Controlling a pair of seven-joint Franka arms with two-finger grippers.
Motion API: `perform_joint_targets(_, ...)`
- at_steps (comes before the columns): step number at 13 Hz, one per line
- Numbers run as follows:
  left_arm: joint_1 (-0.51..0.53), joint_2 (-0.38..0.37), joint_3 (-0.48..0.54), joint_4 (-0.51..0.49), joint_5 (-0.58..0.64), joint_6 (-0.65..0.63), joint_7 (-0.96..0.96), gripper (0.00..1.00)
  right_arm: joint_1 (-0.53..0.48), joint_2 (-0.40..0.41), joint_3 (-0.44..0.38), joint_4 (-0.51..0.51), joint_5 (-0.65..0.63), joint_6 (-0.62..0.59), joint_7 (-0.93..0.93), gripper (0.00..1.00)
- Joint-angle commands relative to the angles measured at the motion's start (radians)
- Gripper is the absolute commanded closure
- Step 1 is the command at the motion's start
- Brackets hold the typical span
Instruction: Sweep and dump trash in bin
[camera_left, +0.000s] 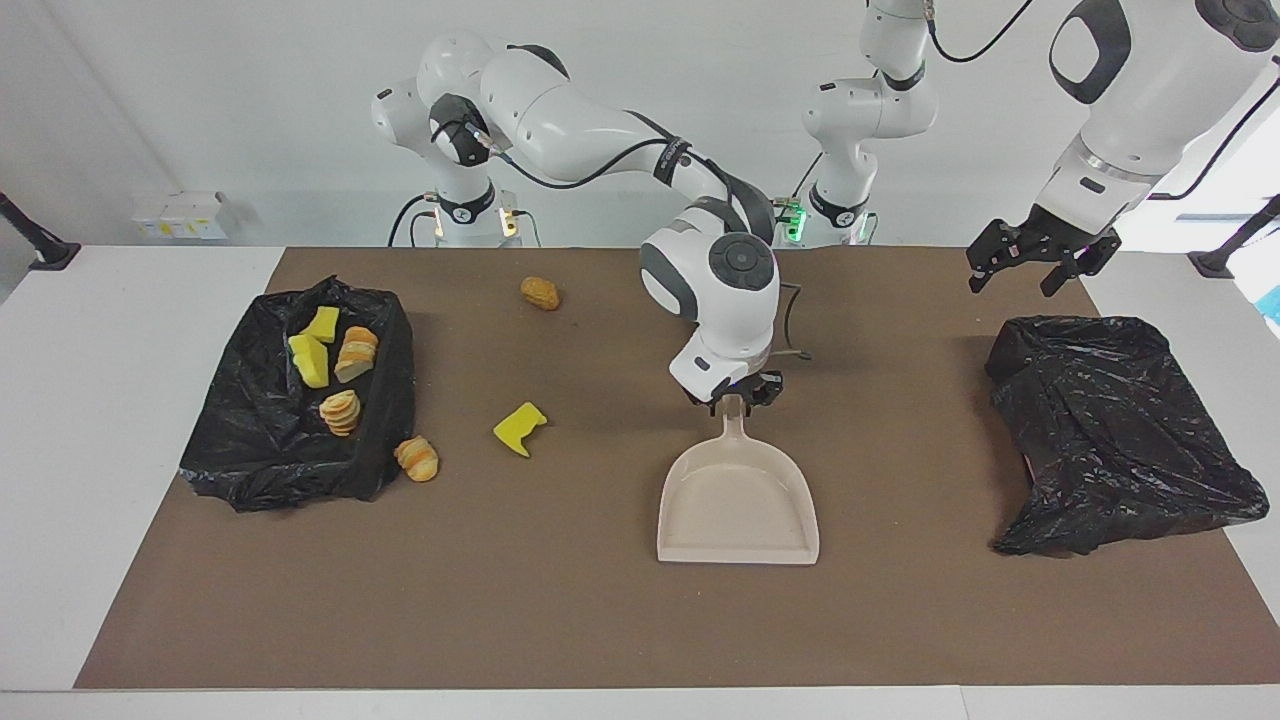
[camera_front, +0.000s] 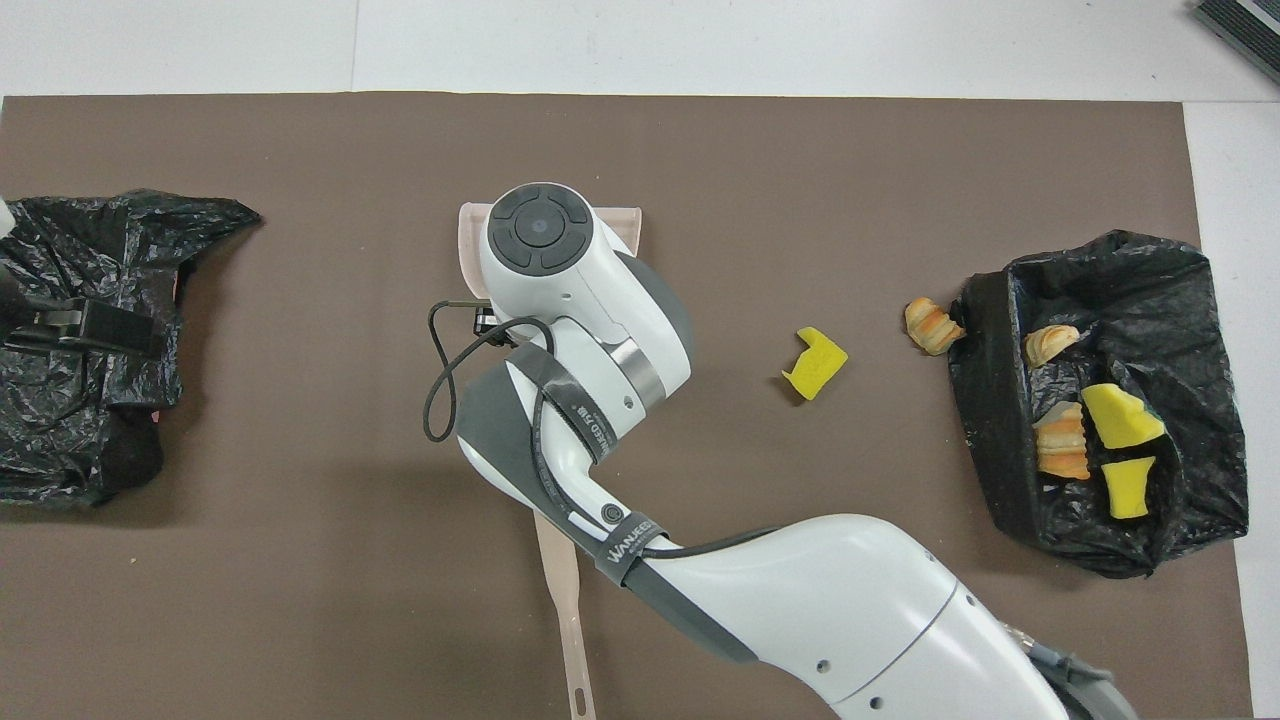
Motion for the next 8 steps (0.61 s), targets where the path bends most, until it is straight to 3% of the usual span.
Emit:
perform_joint_targets(1, -0.044, -0.006, -0.02, -0.004, 0.005, 0.024, 0.013, 0.0, -0.012, -0.063, 0.01, -0.017, 0.009, -0.025, -0.018, 0.37)
perform_joint_targets(5, -0.093, 0.02, -0.023, -0.032, 0.005, 0.182, -0.065, 0.0, 0.0, -0.264, 0.015, -0.253, 0.012, -0.035, -0.03, 0.23)
perform_joint_targets(8, -0.127, 0.095, -0.023, 0.003, 0.004, 0.253, -0.157, 0.0, 0.029, -0.416, 0.021, -0.469, 0.027, -0.019, -0.027, 0.16)
